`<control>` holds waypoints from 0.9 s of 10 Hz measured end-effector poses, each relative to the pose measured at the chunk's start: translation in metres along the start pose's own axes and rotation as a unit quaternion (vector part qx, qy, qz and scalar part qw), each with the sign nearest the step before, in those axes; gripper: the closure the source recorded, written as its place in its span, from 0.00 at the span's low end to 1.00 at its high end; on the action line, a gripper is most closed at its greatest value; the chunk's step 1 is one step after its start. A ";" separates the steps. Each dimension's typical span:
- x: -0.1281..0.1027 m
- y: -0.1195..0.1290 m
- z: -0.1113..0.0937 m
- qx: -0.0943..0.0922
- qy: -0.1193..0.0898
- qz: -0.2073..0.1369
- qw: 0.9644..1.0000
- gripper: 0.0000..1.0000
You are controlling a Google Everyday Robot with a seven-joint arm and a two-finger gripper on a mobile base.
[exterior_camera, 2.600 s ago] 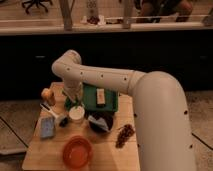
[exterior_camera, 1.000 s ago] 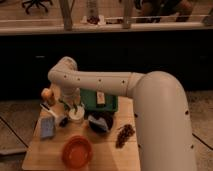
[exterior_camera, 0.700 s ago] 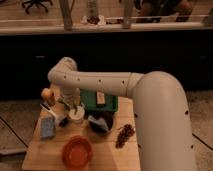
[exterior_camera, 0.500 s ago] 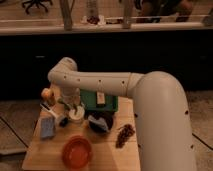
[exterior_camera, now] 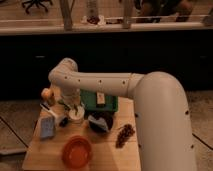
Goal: Place pepper in paper cup
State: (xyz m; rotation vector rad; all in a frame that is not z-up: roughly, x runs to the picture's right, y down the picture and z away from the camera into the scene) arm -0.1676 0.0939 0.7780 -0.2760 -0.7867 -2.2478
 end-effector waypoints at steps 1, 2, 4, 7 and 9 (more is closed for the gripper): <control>0.000 0.000 0.000 -0.001 0.000 -0.003 1.000 0.97; -0.001 0.000 0.000 -0.002 0.000 -0.002 1.000 0.97; -0.006 0.002 -0.001 -0.005 -0.002 0.020 1.000 0.97; -0.019 0.004 -0.004 -0.005 -0.013 0.047 0.999 0.97; -0.029 0.002 -0.008 -0.007 -0.016 0.060 0.998 0.97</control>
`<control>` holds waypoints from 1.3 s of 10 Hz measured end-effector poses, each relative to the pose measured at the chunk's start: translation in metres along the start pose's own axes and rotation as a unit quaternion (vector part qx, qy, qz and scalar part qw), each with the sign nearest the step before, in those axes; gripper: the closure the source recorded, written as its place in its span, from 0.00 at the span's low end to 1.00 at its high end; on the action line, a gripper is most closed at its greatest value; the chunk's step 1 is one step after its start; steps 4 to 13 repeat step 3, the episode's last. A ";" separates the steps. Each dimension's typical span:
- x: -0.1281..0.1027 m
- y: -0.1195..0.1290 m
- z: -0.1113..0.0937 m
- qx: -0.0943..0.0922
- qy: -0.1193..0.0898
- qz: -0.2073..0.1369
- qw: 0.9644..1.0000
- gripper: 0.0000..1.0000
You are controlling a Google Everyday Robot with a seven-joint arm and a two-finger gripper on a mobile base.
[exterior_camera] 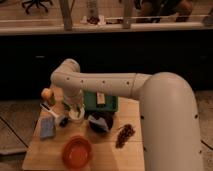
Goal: Place pepper in paper cup
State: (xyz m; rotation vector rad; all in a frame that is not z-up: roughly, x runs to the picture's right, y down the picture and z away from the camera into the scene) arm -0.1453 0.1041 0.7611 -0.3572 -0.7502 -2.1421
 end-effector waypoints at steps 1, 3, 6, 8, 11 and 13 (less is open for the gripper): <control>-0.005 0.001 -0.001 -0.003 -0.001 0.006 1.000 0.97; -0.012 0.000 -0.003 -0.005 0.002 0.017 1.000 0.97; -0.012 0.000 -0.003 -0.005 0.002 0.017 1.000 0.97; -0.012 0.000 -0.003 -0.005 0.002 0.017 1.000 0.97; -0.012 0.000 -0.003 -0.005 0.002 0.017 1.000 0.97; -0.012 0.000 -0.003 -0.005 0.002 0.017 1.000 0.97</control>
